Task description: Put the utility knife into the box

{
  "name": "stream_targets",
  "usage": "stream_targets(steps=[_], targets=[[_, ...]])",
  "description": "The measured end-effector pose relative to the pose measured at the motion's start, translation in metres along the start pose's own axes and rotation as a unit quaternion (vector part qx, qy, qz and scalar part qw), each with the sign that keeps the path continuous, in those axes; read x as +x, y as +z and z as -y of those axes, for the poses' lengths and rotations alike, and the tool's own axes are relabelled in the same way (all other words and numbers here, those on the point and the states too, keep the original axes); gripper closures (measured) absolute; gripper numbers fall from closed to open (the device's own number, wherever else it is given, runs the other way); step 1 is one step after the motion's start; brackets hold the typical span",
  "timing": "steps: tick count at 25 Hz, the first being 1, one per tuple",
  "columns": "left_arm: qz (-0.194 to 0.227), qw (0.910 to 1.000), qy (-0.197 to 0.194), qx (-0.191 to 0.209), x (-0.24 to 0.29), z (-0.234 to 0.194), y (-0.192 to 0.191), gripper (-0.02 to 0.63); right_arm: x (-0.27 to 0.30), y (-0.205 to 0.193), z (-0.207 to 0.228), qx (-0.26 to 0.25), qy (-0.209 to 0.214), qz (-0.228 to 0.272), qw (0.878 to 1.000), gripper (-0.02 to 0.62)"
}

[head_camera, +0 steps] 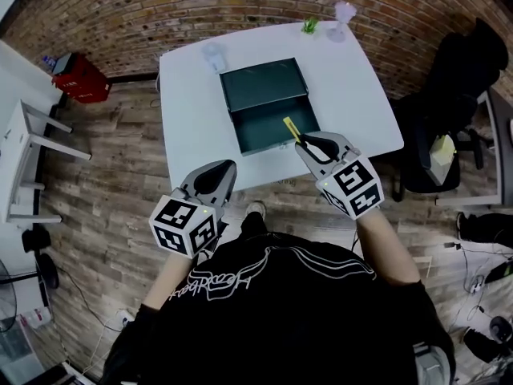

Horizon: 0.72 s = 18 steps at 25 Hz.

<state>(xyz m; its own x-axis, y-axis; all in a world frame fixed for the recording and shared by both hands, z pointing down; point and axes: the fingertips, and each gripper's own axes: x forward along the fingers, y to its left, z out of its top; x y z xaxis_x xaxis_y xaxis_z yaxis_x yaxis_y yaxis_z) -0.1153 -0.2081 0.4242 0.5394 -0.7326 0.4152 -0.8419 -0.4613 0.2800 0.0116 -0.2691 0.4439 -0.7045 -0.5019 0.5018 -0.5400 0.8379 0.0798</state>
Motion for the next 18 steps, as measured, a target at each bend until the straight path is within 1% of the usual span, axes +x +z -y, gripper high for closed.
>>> stream_targets(steps=[2,6,9,12,15,18], targets=[[-0.002,1.0,-0.007,0.002,0.009,-0.013,0.009,0.571,0.016,0.0,0.008,-0.019,-0.005,-0.016,1.0,0.528],[-0.001,0.9999,-0.013,0.008,0.019,-0.039,0.024,0.571,0.043,-0.005,0.02,-0.031,-0.003,-0.053,0.998,0.528],[0.001,1.0,-0.008,-0.002,0.024,-0.06,0.03,0.571,0.063,-0.013,0.026,-0.041,-0.001,-0.08,0.996,0.526],[-0.006,0.9998,-0.009,-0.017,0.031,-0.078,0.028,0.571,0.085,-0.029,0.029,-0.048,0.005,-0.106,0.993,0.526],[-0.009,0.9997,-0.012,-0.02,0.032,-0.091,0.029,0.571,0.105,-0.045,0.031,-0.059,0.014,-0.135,0.989,0.526],[-0.007,0.9998,-0.011,-0.018,0.033,-0.104,0.035,0.571,0.122,-0.061,0.036,-0.087,0.018,-0.174,0.981,0.525]])
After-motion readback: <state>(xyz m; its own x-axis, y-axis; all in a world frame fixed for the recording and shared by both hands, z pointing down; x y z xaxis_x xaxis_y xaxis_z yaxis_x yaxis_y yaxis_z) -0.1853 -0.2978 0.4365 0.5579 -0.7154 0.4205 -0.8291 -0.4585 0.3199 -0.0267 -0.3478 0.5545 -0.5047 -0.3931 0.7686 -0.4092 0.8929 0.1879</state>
